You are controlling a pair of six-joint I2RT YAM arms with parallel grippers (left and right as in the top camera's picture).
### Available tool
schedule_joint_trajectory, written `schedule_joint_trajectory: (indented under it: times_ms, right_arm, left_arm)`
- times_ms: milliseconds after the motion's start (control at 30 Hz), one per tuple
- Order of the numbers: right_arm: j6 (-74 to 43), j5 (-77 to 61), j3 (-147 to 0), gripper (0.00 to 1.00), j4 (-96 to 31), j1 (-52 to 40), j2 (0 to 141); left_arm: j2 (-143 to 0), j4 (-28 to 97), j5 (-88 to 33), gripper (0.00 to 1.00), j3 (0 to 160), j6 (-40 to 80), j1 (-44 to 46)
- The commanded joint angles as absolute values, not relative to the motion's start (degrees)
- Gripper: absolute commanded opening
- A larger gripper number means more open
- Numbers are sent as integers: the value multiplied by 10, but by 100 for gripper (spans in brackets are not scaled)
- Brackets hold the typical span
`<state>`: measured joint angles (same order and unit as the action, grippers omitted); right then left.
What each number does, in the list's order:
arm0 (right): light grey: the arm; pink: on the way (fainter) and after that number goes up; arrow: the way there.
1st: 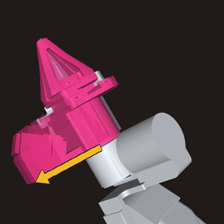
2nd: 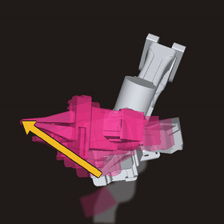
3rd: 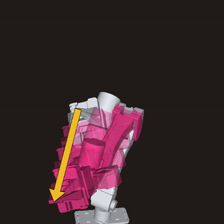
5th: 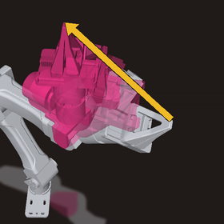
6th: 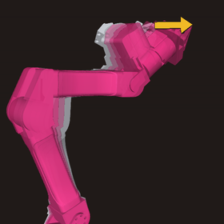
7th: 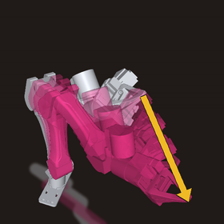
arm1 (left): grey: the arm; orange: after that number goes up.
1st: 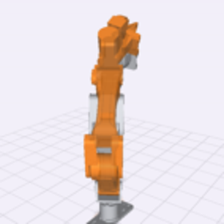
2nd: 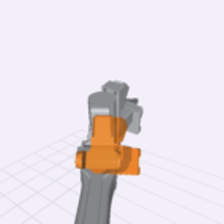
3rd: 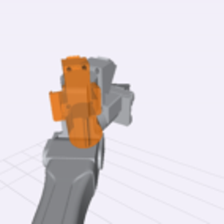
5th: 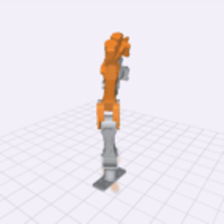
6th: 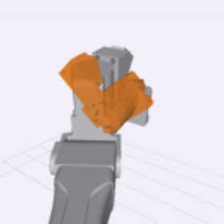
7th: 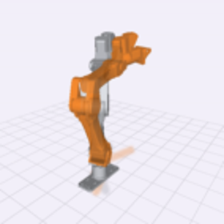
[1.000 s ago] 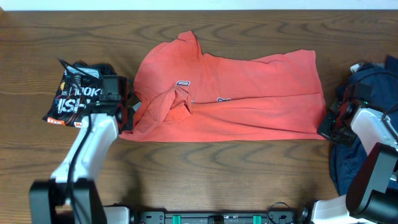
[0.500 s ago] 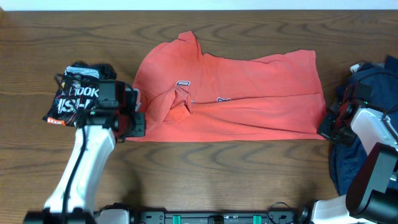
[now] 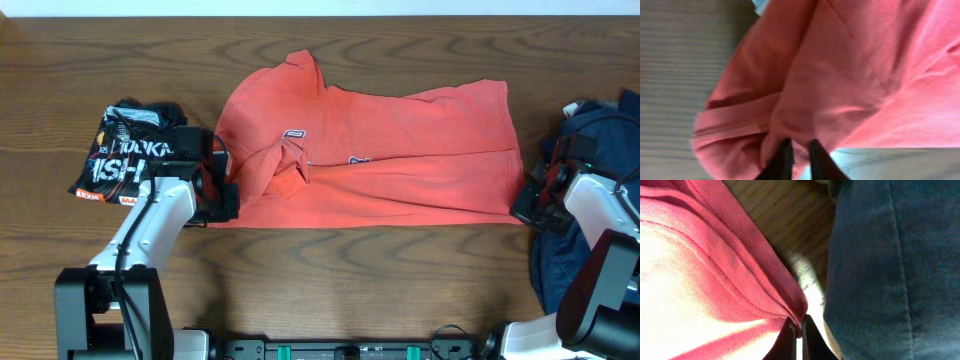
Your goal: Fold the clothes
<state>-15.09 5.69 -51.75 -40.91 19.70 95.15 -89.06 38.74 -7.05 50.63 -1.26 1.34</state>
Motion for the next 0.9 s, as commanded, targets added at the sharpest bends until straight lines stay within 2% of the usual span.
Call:
schedule_joint_trajectory:
  times_ms: [0, 167, 200, 233, 267, 333, 433, 500, 567, 667, 733, 767, 800, 867]
  right_arm:
    - [-158, 70, -527, 1, -411, 202, 953]
    - [-158, 70, -527, 1, -411, 202, 953]
    - [-158, 70, -527, 1, -411, 202, 953]
    - [-158, 70, -527, 1, -411, 202, 953]
    - [-158, 70, -527, 1, -411, 202, 953]
    - [-158, 70, -527, 1, -412, 202, 953]
    - [-158, 70, -527, 1, -411, 202, 953]
    - [-158, 70, -527, 1, -411, 202, 953]
    - [-158, 70, -527, 1, -411, 202, 953]
    - [-158, 70, -527, 1, -411, 202, 953]
    - [-158, 70, -527, 1, -411, 202, 953]
    - [-158, 70, -527, 1, -411, 202, 953]
    - [-158, 70, -527, 1, -411, 202, 953]
    - [-158, 70, -527, 1, -412, 202, 953]
  left_arm:
    - [-889, 387, -29, 9, 515, -14, 14]
    - [-889, 390, -29, 6, 515, -14, 14]
    - [-889, 392, -29, 12, 515, -14, 14]
    - [-889, 394, -30, 36, 515, -14, 14]
    - [-889, 395, -30, 47, 515, -14, 14]
    - [-889, 396, -29, 48, 515, -14, 14]
    - [-889, 395, -29, 54, 516, -15, 14]
    - [-889, 394, -29, 55, 516, -15, 14]
    - [-889, 394, -30, 50, 516, -14, 14]
    - [-889, 399, -37, 26, 515, -14, 14]
    - [-889, 401, -40, 19, 515, -14, 14]
    - [-889, 402, -40, 10, 515, -14, 14]
    - [-889, 403, -40, 6, 515, -14, 14]
    - [-889, 403, -40, 6, 515, -14, 14]
